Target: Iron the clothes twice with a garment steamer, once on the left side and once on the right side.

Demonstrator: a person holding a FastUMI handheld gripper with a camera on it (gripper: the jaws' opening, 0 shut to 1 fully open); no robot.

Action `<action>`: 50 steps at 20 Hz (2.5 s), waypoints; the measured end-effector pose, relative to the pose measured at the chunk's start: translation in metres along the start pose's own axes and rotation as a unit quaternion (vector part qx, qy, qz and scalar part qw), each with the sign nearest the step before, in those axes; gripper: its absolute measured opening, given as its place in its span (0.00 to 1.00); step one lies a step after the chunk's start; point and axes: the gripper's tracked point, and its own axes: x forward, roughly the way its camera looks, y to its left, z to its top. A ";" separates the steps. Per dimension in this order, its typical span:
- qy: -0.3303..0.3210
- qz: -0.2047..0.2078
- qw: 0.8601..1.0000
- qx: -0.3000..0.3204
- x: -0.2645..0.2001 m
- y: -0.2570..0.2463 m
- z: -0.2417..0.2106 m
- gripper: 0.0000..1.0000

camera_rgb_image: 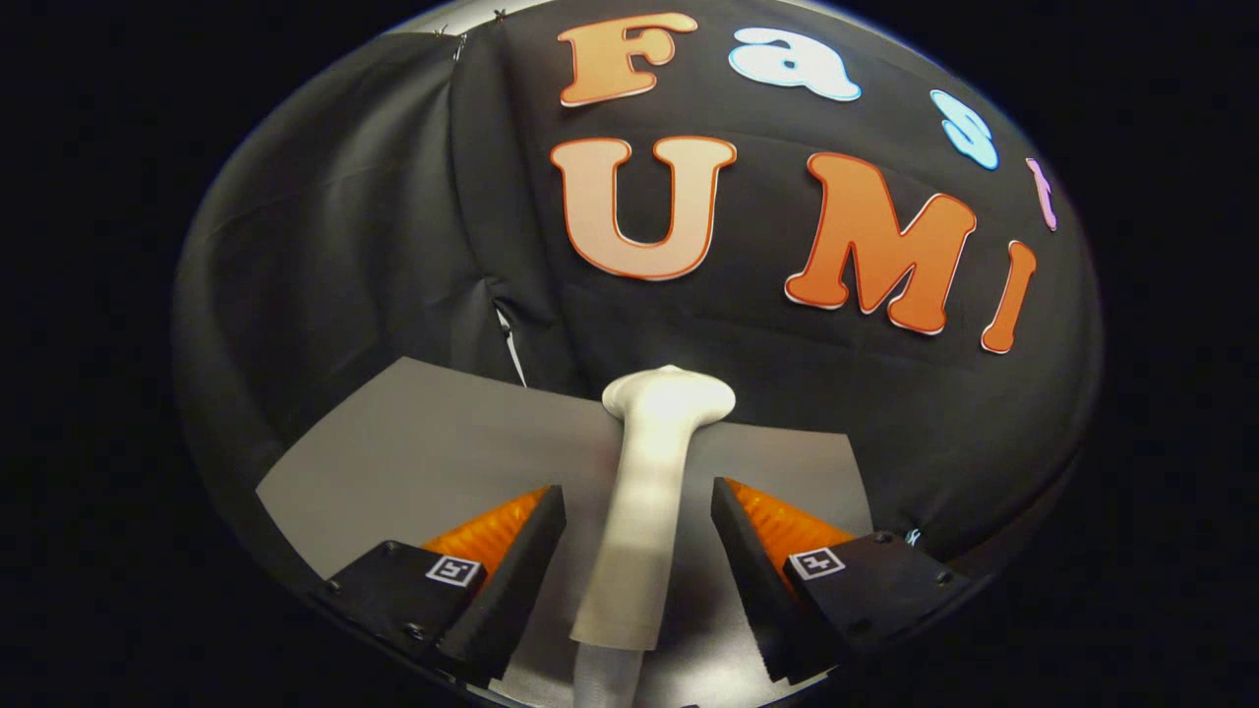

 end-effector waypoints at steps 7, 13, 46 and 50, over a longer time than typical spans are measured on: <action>0.043 -0.001 0.999 0.019 0.004 -0.004 -0.015 0.69; 0.020 -0.022 0.999 0.011 -0.008 -0.009 -0.011 0.44; -0.257 0.097 0.960 -0.045 -0.397 -0.008 -0.017 0.43; -0.278 0.068 0.957 -0.038 -0.438 -0.052 -0.028 0.43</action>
